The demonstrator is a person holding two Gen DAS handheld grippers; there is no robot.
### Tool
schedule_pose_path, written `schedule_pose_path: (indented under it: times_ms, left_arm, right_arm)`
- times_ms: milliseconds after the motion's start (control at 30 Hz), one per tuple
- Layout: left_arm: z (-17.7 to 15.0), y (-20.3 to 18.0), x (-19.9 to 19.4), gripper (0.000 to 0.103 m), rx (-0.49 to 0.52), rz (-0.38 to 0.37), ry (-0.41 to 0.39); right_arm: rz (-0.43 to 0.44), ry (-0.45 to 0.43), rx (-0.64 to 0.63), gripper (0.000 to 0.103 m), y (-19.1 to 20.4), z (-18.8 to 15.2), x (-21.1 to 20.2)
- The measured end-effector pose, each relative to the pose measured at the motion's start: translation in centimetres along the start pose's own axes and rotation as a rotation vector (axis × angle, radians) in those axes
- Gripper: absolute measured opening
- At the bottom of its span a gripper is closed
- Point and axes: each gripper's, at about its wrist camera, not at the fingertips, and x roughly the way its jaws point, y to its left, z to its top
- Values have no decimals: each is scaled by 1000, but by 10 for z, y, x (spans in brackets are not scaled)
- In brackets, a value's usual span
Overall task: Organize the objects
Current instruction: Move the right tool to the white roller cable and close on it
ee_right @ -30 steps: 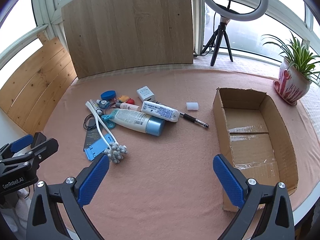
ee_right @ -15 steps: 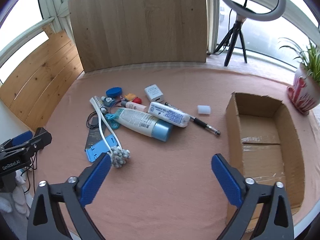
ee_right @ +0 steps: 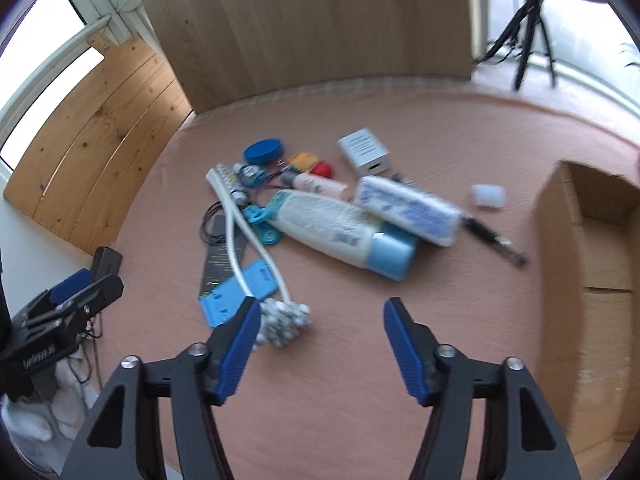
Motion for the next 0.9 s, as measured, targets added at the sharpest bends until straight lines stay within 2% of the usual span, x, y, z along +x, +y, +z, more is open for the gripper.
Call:
schedule_pose_path:
  times_ms: [233,400,567,633,733,833,900]
  left_arm:
    - [-1,25,-1,97,-53,29,1]
    - [-2,38,-2,97,-78,50,-3]
    - [-5,46,0,97,-98,58,4]
    - [-6,45,1,97,-101,54,7]
    - [-9,39,5,97,-94,35,19]
    - [-10,29,13,94,-104,-47,59]
    - [-10,18,20,85,-87,-76,73]
  right_arm:
    - [54,65,-47,51,24,12,37]
    - [158,156,-57,50,43,10,56]
    - [259,200,-72,50,63,3,60]
    - [241,191,-90,50,66,4,56]
    - [187,129,-101,50,61,11,46]
    - [86,102,-113,49,48,20,47]
    - [69,123,-102,49,36,23,55]
